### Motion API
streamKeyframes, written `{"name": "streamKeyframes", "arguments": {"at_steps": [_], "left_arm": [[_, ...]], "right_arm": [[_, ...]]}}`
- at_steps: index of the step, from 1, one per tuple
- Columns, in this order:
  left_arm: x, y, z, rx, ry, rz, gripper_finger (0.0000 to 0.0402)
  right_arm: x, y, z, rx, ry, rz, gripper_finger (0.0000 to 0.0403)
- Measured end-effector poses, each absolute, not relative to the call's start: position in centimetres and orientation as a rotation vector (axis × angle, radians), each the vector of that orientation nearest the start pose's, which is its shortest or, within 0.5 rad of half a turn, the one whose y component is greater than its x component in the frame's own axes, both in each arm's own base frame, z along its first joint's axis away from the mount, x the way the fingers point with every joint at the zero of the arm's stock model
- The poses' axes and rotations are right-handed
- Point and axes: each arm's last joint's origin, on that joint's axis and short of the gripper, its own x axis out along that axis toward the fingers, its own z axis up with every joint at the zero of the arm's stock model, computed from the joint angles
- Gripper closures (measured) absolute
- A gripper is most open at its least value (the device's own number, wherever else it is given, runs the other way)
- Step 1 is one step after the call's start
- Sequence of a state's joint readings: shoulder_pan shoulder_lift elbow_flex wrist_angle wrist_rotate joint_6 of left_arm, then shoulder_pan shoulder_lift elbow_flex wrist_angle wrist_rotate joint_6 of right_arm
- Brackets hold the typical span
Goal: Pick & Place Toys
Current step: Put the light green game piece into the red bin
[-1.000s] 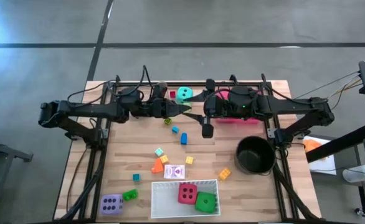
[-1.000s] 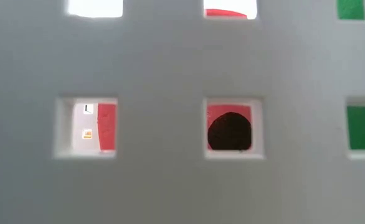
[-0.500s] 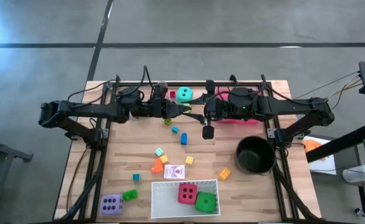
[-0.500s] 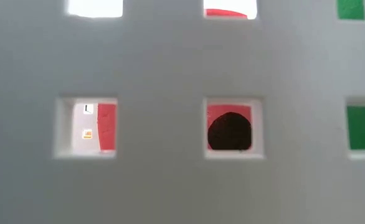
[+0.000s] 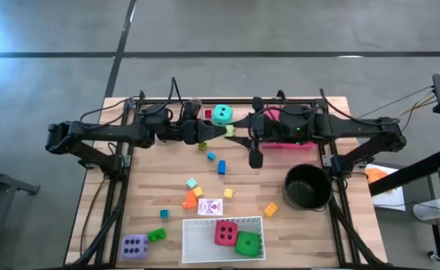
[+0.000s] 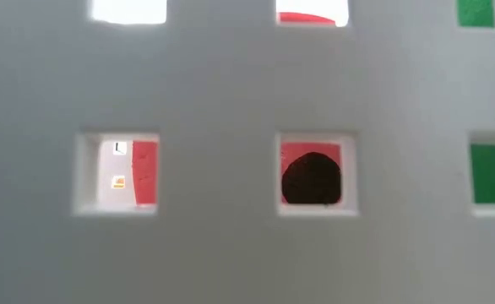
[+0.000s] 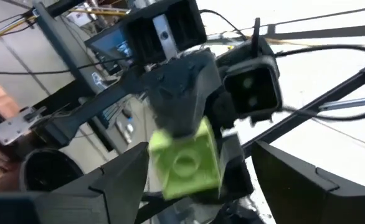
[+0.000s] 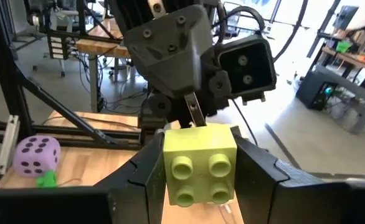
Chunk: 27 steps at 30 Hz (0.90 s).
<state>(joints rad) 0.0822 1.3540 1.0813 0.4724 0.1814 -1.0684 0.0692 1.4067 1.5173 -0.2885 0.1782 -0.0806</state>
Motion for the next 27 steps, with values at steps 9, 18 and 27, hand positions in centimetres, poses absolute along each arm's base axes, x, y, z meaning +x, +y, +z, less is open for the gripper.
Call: {"name": "streamKeyframes", "arguments": {"at_steps": [9, 18, 27], "left_arm": [[29.3, 1.9, 37.1, -1.045, 0.0, -0.112, 0.0116], [27.4, 2.0, 36.5, -1.084, 0.127, 0.049, 0.0115], [25.4, 1.8, 36.5, -1.093, 0.219, 0.119, 0.0115]], "right_arm": [[27.3, 0.8, 44.9, 0.057, 0.189, -0.132, 0.0269], [25.1, -3.7, 43.2, 0.306, 0.392, -0.365, 0.027], [23.2, -10.2, 37.7, 0.516, 0.68, -0.559, 0.027]]}}
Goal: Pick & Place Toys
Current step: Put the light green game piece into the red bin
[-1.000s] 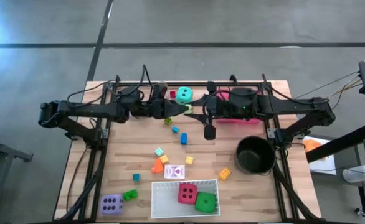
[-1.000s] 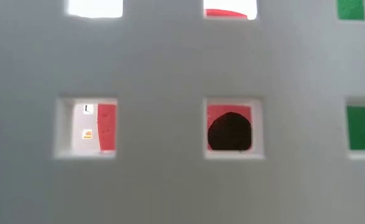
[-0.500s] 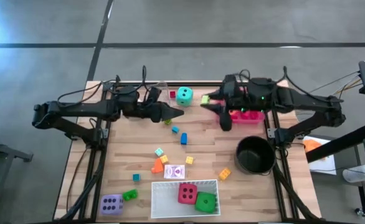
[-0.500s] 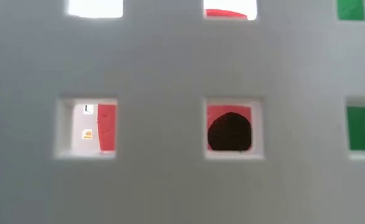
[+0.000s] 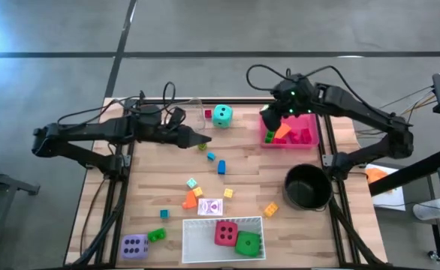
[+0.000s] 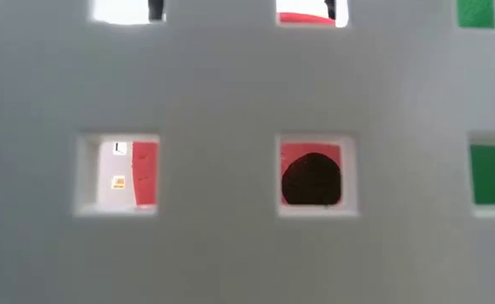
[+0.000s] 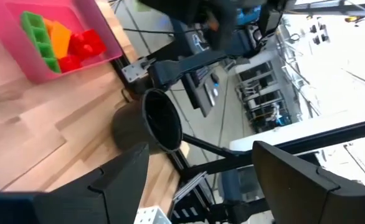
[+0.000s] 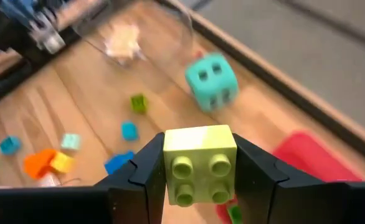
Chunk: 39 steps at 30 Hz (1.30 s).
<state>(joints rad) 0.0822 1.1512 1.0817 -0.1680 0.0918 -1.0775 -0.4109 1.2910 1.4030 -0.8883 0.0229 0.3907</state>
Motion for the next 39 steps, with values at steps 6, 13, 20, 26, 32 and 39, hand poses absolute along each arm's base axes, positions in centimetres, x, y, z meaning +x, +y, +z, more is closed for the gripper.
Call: {"name": "streamKeyframes", "arguments": {"at_steps": [6, 13, 20, 26, 32, 39], "left_arm": [[24.1, 1.6, 37.0, -1.095, 0.228, 0.127, 0.0115], [23.3, 1.5, 36.4, -1.114, 0.312, 0.176, 0.0115], [22.5, 1.4, 34.9, -1.148, 0.457, 0.285, 0.0115], [22.5, 1.4, 34.7, -1.146, 0.469, 0.297, 0.0115], [22.5, 1.4, 34.7, -1.146, 0.469, 0.297, 0.0115], [22.5, 1.4, 34.7, -1.146, 0.469, 0.297, 0.0115]], "right_arm": [[21.6, -13.0, 32.7, 0.679, 0.8, -0.612, 0.027], [19.8, -14.2, 28.2, 0.806, 0.908, -0.713, 0.027], [17.5, -14.6, 24.0, 0.909, 1.041, -0.804, 0.027], [15.9, -14.6, 21.4, 0.982, 1.104, -0.872, 0.027], [15.4, -14.6, 20.0, 0.972, 1.164, -0.936, 0.027], [16.0, -15.3, 18.7, 0.97, 1.238, -0.955, 0.027]]}}
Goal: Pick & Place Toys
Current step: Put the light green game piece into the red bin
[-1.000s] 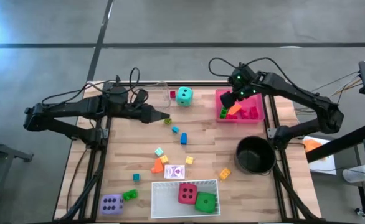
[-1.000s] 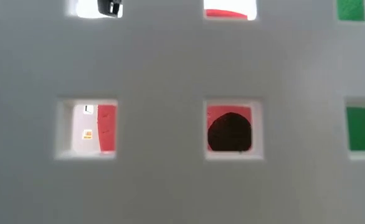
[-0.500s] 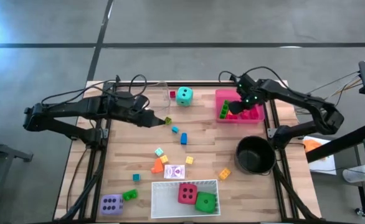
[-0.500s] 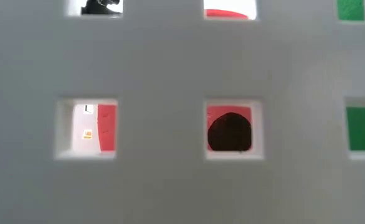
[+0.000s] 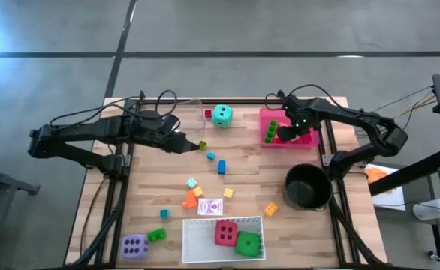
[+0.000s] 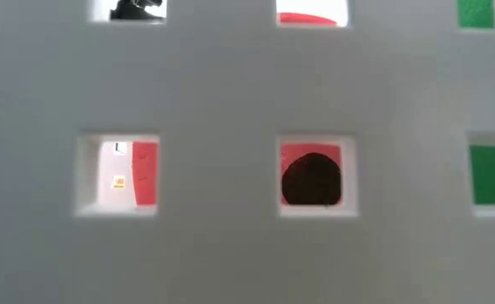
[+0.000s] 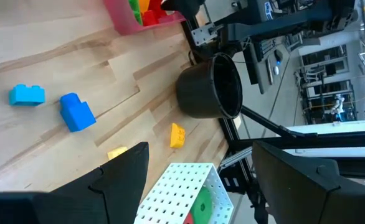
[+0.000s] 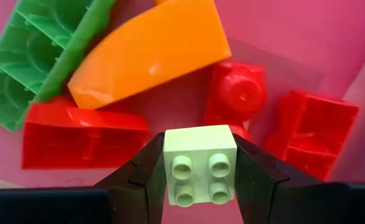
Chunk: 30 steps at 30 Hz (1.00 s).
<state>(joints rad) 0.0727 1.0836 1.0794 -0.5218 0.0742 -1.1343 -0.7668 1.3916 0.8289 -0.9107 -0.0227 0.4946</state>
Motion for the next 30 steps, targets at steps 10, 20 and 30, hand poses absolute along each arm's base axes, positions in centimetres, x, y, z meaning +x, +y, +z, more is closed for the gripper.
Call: {"name": "streamKeyframes", "arguments": {"at_steps": [10, 20, 30], "left_arm": [[22.5, 1.4, 34.7, -1.145, 0.469, 0.297, 0.0115], [22.5, 1.4, 34.7, -1.143, 0.466, 0.304, 0.0115], [22.5, 1.4, 34.5, -1.143, 0.478, 0.311, 0.0115]], "right_arm": [[16.8, -16.0, 18.0, 0.959, 1.263, -0.941, 0.027], [17.4, -16.5, 16.3, 0.937, 1.327, -0.94, 0.027], [17.6, -16.7, 15.7, 0.929, 1.351, -0.933, 0.027]]}}
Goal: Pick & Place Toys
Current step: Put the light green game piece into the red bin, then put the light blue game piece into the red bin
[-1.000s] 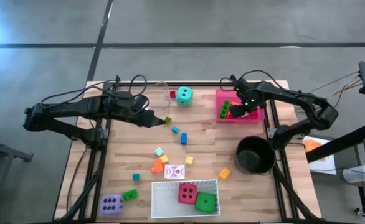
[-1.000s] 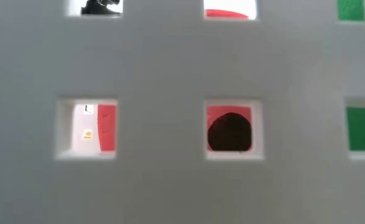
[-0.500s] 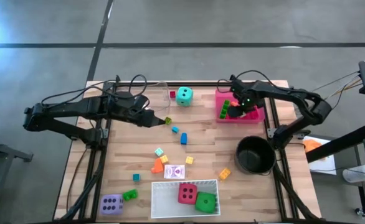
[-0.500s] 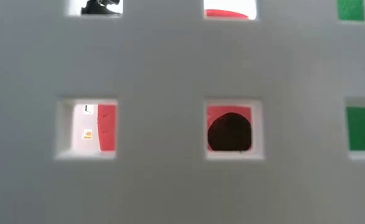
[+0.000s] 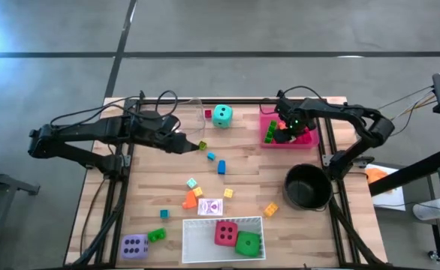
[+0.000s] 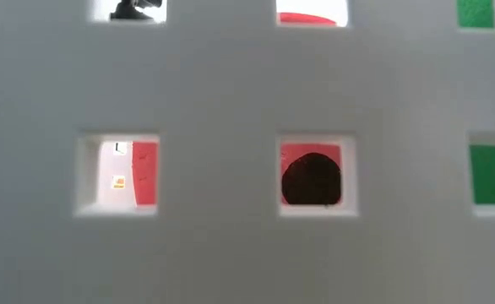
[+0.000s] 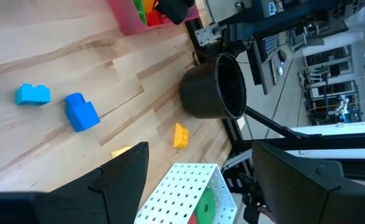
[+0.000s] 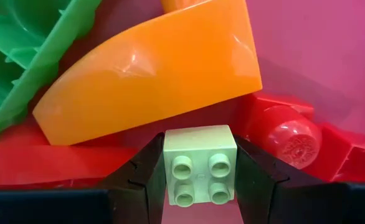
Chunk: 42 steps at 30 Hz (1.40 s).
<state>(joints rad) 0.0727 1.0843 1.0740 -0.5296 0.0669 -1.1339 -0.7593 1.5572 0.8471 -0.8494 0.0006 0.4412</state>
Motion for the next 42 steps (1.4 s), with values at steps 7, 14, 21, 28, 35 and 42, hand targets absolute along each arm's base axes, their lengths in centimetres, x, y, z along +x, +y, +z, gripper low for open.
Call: {"name": "streamKeyframes", "arguments": {"at_steps": [7, 14, 21, 28, 35, 42], "left_arm": [[22.4, 1.4, 34.4, -1.143, 0.48, 0.313, 0.0115], [22.5, 1.4, 34.4, -1.143, 0.48, 0.312, 0.0115], [22.4, 1.4, 34.4, -1.143, 0.48, 0.313, 0.0115], [22.4, 1.4, 34.4, -1.143, 0.48, 0.313, 0.0115], [22.4, 1.4, 34.4, -1.143, 0.48, 0.313, 0.0115], [22.6, 1.5, 34.3, -1.104, 0.493, 0.311, 0.0115]], "right_arm": [[17.6, -16.6, 15.8, 0.921, 1.35, -0.925, 0.0244], [17.5, -16.6, 15.9, 0.922, 1.351, -0.925, 0.0162], [17.6, -16.5, 15.9, 0.916, 1.358, -0.881, 0.0115], [17.6, -16.5, 15.9, 0.918, 1.357, -0.883, 0.0093], [17.5, -16.4, 16.2, 0.907, 1.348, -0.875, 0.0092], [16.9, -15.7, 18.6, 0.873, 1.254, -0.867, 0.0092]]}}
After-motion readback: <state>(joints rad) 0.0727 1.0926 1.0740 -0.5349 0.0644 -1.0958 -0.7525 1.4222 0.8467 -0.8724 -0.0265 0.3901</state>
